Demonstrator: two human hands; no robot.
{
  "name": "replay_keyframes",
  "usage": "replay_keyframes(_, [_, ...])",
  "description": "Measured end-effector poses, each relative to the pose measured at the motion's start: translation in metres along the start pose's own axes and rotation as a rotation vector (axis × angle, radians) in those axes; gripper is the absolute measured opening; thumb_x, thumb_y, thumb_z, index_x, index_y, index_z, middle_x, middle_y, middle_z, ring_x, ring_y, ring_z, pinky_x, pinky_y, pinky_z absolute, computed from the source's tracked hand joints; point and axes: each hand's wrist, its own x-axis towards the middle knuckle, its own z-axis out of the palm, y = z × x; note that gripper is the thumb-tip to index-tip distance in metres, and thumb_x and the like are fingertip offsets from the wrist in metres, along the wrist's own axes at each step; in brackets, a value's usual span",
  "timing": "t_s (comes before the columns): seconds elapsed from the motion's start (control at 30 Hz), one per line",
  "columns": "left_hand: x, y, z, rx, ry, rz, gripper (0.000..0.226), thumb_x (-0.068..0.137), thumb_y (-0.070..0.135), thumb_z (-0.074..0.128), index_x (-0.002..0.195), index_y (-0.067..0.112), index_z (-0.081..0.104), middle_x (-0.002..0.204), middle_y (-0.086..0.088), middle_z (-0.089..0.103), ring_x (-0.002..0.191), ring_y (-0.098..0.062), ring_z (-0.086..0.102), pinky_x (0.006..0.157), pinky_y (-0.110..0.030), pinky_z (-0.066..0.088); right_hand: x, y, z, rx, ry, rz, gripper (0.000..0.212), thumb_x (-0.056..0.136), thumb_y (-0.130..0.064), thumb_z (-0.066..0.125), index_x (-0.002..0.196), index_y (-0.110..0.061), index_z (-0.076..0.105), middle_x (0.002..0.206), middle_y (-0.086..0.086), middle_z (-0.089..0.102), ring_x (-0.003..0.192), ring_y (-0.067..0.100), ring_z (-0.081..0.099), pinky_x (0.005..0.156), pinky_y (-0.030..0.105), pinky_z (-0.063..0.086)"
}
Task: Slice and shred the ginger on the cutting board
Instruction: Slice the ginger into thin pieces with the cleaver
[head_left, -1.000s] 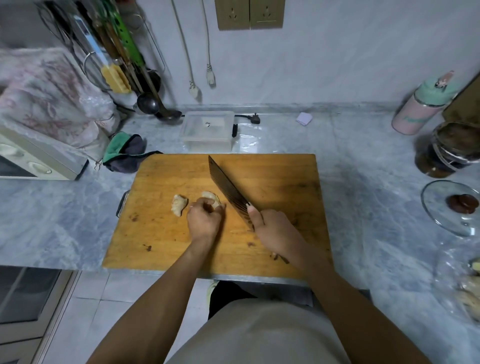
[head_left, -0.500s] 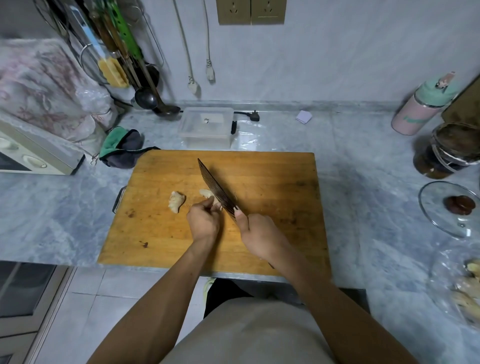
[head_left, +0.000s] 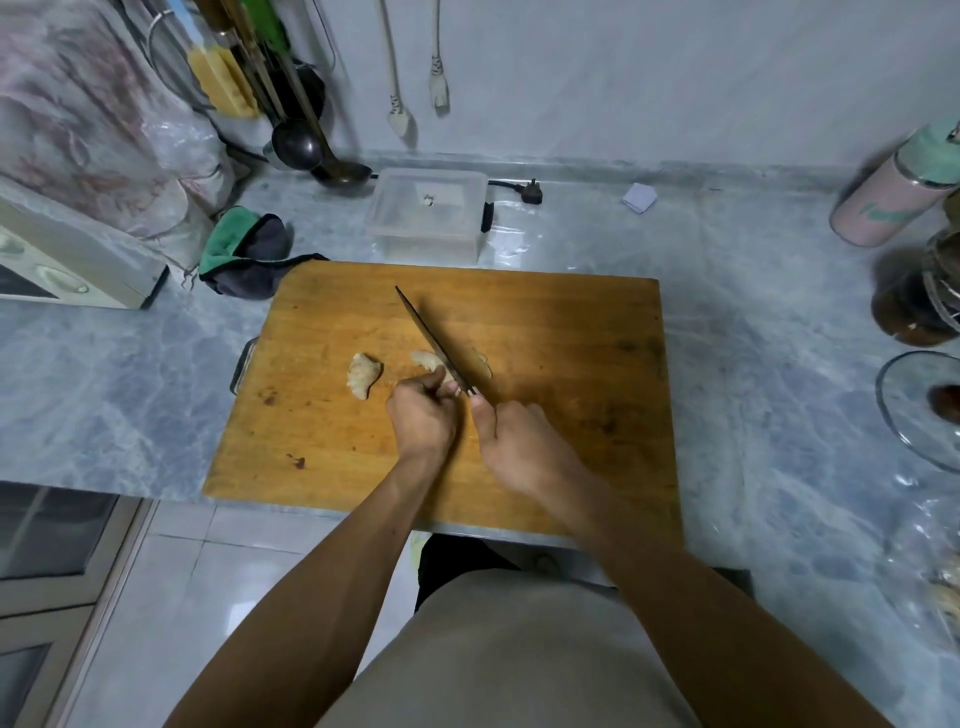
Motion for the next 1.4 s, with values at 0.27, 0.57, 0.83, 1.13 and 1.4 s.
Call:
replay_keyframes(0.27, [0.002,0.003,-0.004,0.034,-0.016,-0.029,0.026,0.087,0.006,0.064,0.111,0.003,0.074,0.107,-0.01,0.074,0.104,-0.017,0.068,0.094,-0.028,0.052,-0.003,0.002,0.008,0.015,0.012,0.014,0.063,0.106,-0.056,0.015,0.107,-0.013,0.061,0.11,0.013,0.055,0.111,0.03,0.054,0.081,0.037,0.038])
replay_keyframes(0.57, [-0.003,0.012,-0.006,0.024,0.018,-0.082,0.031,0.087,0.005,0.067,0.118,0.002,0.07,0.097,-0.008,0.073,0.093,-0.011,0.062,0.088,-0.015,0.042,-0.002,0.009,0.006,-0.015,0.068,-0.024,0.064,0.106,-0.055,0.015,0.077,-0.016,0.056,0.082,0.005,0.06,0.078,0.022,0.059,0.068,0.033,0.041])
replay_keyframes(0.83, [0.0,0.008,-0.013,0.092,-0.064,-0.014,0.032,0.088,0.014,0.071,0.119,0.01,0.07,0.102,-0.003,0.071,0.097,-0.016,0.064,0.089,-0.017,0.044,-0.007,0.034,-0.021,0.04,0.116,-0.033,0.071,0.108,-0.052,0.014,0.064,-0.016,0.056,0.06,-0.001,0.056,0.059,0.013,0.056,0.059,0.029,0.038])
replay_keyframes(1.13, [0.012,0.012,-0.033,0.465,-0.333,0.238,0.029,0.086,0.014,0.068,0.114,0.021,0.073,0.124,0.003,0.069,0.112,-0.015,0.063,0.094,-0.019,0.046,-0.022,0.04,-0.025,0.094,0.114,-0.08,0.065,0.107,-0.052,0.019,0.065,-0.011,0.048,0.056,0.002,0.046,0.054,0.023,0.052,0.058,0.036,0.046])
replay_keyframes(1.4, [0.012,0.021,-0.032,0.678,-0.345,0.399,0.039,0.091,0.013,0.058,0.128,0.025,0.064,0.129,-0.001,0.065,0.112,-0.025,0.063,0.089,-0.036,0.055,-0.024,0.041,-0.031,0.084,0.142,-0.063,0.064,0.107,-0.053,0.018,0.063,-0.018,0.048,0.055,-0.003,0.046,0.048,0.011,0.047,0.056,0.029,0.04])
